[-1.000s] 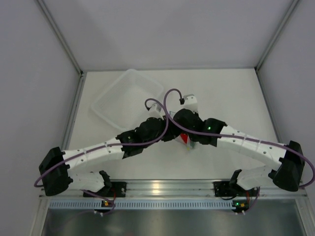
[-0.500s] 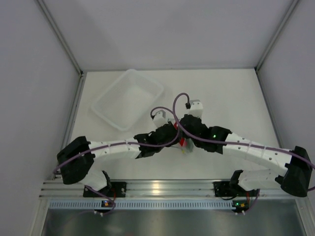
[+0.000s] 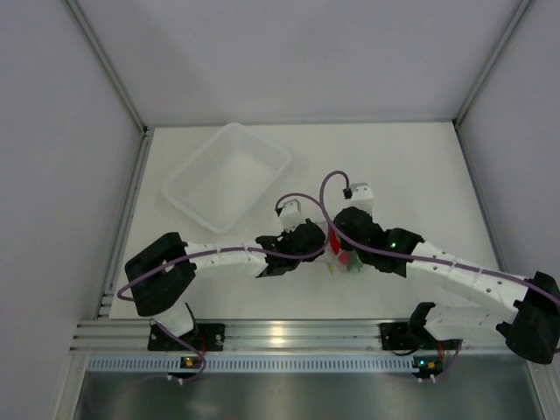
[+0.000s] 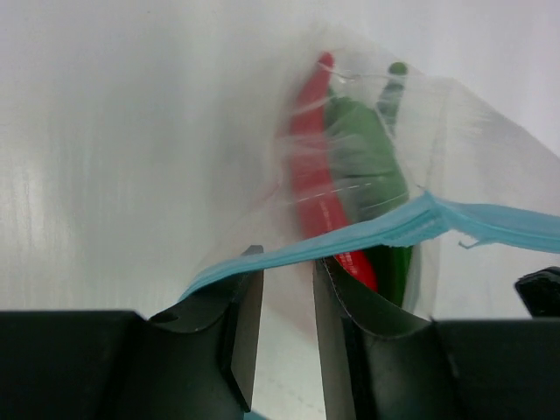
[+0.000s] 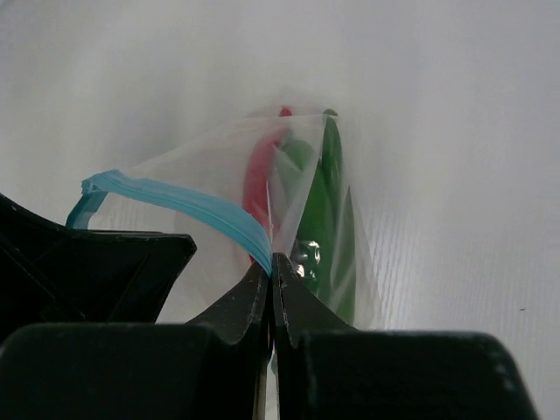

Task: Open the zip-top bag and remove the fake food

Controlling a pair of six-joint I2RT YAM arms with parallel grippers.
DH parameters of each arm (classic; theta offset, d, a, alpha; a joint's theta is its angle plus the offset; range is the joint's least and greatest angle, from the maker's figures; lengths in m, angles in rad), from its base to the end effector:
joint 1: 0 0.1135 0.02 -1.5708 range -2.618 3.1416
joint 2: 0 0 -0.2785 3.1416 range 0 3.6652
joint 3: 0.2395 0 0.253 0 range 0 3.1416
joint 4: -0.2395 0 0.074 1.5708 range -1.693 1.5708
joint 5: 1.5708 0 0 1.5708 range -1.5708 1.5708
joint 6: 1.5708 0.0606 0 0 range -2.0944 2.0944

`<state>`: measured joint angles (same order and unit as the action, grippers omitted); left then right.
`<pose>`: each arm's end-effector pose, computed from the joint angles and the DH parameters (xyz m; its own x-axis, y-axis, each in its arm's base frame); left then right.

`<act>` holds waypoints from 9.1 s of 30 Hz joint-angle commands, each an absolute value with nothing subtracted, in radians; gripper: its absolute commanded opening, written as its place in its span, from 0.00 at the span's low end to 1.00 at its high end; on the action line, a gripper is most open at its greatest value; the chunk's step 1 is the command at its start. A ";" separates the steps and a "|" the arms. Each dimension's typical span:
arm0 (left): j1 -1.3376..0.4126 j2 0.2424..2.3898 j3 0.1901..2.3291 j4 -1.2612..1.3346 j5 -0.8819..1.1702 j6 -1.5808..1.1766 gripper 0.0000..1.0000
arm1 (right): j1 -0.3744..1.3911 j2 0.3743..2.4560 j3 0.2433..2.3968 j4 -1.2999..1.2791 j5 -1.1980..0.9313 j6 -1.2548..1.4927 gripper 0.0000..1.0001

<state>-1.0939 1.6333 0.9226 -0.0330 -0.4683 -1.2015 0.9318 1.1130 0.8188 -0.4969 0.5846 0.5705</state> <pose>0.1882 -0.3047 0.1899 -0.7093 -0.4401 -0.5506 -0.0587 0.8153 -0.5760 0.1682 0.1704 0.2609 -0.5935 -0.0436 -0.8037 -0.1396 0.9890 0.0494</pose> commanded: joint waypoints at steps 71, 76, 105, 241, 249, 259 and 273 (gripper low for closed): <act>-1.138 1.802 1.270 -0.440 -0.557 -0.914 0.27 | 0.719 0.910 0.600 -0.287 0.301 0.632 0.00; -1.138 1.824 1.261 -0.442 -0.519 -0.908 0.37 | 0.745 0.919 0.626 -0.316 0.382 0.627 0.00; -1.118 1.845 1.246 -0.466 -0.540 -0.939 0.06 | 0.865 0.997 0.684 -0.310 0.483 0.618 0.00; -0.143 1.783 1.387 -0.474 -0.022 -0.509 0.75 | 0.882 1.002 0.859 -0.391 0.500 0.387 0.00; -0.144 1.588 1.318 -0.469 0.103 -0.538 0.98 | 0.876 0.997 0.874 -0.376 0.445 0.428 0.00; -0.541 1.212 1.233 -0.466 -0.153 -0.587 0.96 | 0.807 0.976 0.858 -0.318 0.275 0.681 0.00; -1.025 1.255 1.267 -0.447 -0.285 -0.676 0.61 | 0.790 1.038 0.749 -0.135 0.259 0.942 0.00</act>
<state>-0.9749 1.2118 1.2472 -0.4725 -0.2237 -0.6243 0.7944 1.0359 0.7765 -0.2497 0.2176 0.8528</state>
